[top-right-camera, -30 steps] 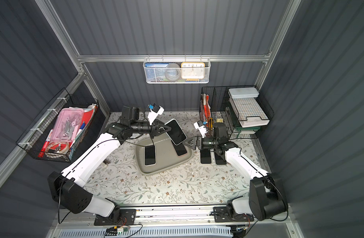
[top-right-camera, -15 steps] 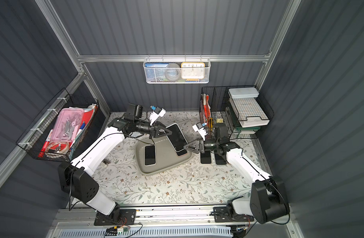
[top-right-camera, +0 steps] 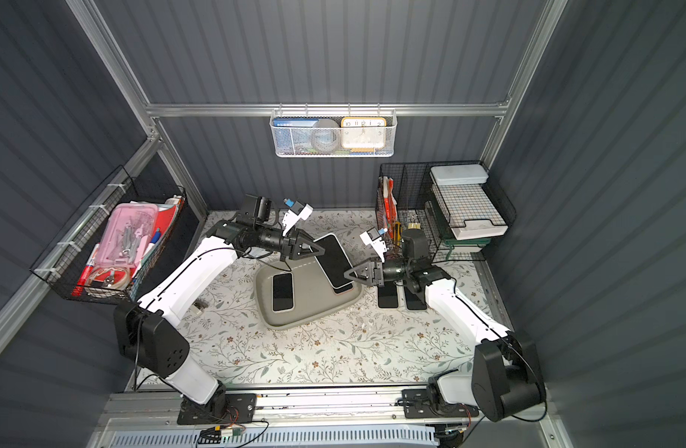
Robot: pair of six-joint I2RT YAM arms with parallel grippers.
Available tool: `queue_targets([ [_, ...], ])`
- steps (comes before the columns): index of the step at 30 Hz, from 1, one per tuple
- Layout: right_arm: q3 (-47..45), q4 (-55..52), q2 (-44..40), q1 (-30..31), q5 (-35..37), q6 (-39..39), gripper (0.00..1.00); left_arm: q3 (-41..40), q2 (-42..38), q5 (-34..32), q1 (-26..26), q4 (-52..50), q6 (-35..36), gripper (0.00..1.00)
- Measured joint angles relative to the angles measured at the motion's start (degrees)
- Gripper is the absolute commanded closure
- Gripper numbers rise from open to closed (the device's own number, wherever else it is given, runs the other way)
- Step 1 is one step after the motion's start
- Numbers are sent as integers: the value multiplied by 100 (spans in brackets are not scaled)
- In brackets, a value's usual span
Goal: Take the phone out of the storage box
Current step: Place the phone at the center of the board.
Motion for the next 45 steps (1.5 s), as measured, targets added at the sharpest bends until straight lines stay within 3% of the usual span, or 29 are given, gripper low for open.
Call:
queue_targets([
  [8, -160, 813, -13, 109, -219, 393, 87, 7, 70, 142, 48, -24, 17, 71],
  [11, -170, 940, -42, 162, -201, 562, 100, 7, 76, 146, 37, 94, -44, 54],
  [12, -201, 986, -42, 166, -175, 629, 100, 4, 68, 131, 31, 166, -83, 41],
  [15, -284, 997, -33, 164, -37, 758, 100, -31, 46, -66, 0, 404, -328, 16],
  [19, -407, 990, -26, 140, 227, 881, 100, -138, -63, -745, -4, 636, -739, 2],
  [26, -632, 706, -133, -223, 793, 1016, 100, -334, -566, -2889, -4, 739, -1469, 1],
  [32, -656, -745, -826, -885, 1532, 494, 100, -595, -920, -4459, -4, 678, -1912, 2],
  [39, -627, -2306, -964, -1862, 1891, -258, 100, -1510, -984, -5447, -4, 632, -2262, 2],
  [45, -627, -3082, -883, -2461, 2205, -702, 100, -2048, -1211, -5788, -4, 555, -2352, 1],
])
